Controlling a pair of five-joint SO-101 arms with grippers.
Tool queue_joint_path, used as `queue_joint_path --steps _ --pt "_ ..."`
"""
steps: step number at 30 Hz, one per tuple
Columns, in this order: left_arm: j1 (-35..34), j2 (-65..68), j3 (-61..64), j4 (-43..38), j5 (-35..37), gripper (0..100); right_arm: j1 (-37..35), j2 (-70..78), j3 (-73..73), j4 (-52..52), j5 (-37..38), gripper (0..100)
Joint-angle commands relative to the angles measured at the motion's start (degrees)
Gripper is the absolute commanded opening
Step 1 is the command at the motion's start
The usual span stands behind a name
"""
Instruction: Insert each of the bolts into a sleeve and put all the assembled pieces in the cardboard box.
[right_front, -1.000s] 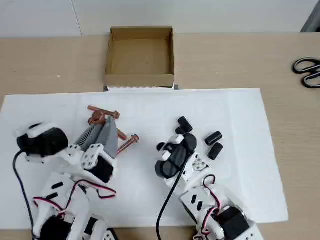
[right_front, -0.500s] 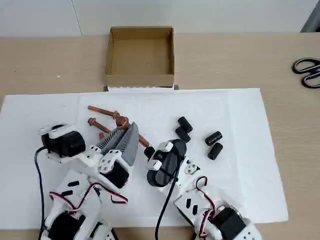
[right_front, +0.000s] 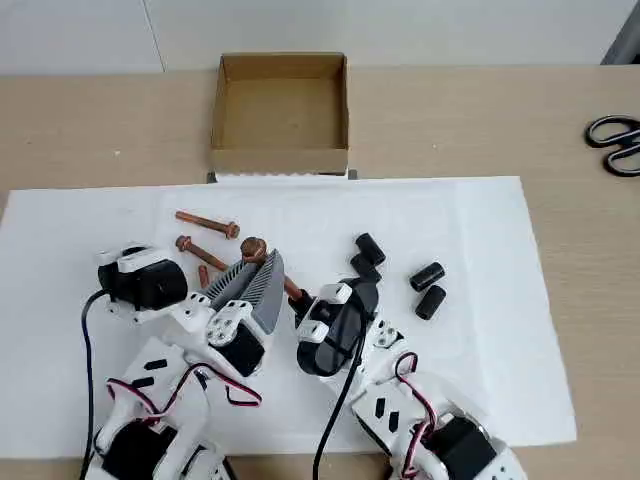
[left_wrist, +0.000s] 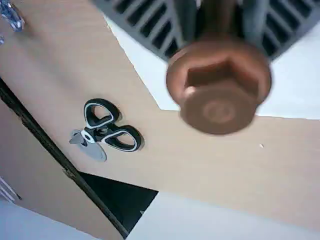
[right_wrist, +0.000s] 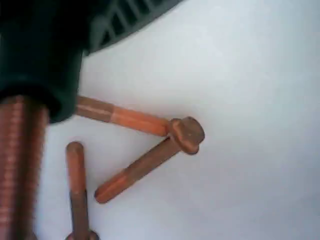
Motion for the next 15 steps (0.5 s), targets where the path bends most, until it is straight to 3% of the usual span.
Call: queue_joint_path --steps 1,15 --pt "0.44 -0.62 -0.22 -1.49 -0.53 0 -0.22 -0.57 -3.25 -1.54 -0.26 0.3" --pt "7.30 -0.62 0.66 7.03 -2.64 0 -0.22 -0.57 -5.98 -1.63 -0.09 0.3"
